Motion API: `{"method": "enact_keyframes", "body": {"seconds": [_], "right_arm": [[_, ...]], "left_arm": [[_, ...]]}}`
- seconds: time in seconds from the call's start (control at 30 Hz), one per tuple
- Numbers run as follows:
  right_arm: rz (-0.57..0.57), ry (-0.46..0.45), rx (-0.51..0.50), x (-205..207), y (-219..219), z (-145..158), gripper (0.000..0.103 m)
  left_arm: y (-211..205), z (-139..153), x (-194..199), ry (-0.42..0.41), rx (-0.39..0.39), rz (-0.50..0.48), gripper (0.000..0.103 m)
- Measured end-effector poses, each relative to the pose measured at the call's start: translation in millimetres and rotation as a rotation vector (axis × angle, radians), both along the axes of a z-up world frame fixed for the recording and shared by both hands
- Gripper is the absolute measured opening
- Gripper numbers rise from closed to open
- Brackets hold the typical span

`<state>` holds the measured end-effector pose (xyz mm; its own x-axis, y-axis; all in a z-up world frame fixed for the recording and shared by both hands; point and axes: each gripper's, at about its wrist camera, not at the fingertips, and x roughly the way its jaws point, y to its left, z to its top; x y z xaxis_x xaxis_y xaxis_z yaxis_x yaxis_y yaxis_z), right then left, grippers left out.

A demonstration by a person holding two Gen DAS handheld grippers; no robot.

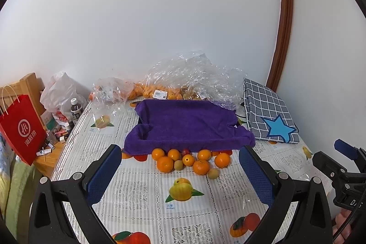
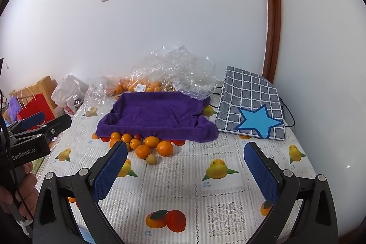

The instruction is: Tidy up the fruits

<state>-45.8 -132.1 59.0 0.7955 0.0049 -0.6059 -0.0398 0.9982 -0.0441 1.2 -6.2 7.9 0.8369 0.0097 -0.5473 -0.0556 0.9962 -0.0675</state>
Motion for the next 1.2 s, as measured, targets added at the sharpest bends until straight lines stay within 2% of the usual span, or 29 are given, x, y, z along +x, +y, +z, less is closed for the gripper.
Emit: {"method": "enact_keyframes", "body": {"seconds": [0.73, 1.07, 1.2], "right_arm": [[0.017, -0.023, -0.001, 5, 6, -5, 0.1], [0.048, -0.006, -0.032, 32, 11, -25, 0.1], [0.067, 0.068, -0.028, 54, 11, -50, 0.091]], "left_arm": [[7, -7, 2, -0.006, 0.001, 0.003, 0.103], [27, -37, 30, 0.033, 0.011, 0.045, 0.102], [40, -56, 42, 0.071, 0.01, 0.07, 0.096]]}}
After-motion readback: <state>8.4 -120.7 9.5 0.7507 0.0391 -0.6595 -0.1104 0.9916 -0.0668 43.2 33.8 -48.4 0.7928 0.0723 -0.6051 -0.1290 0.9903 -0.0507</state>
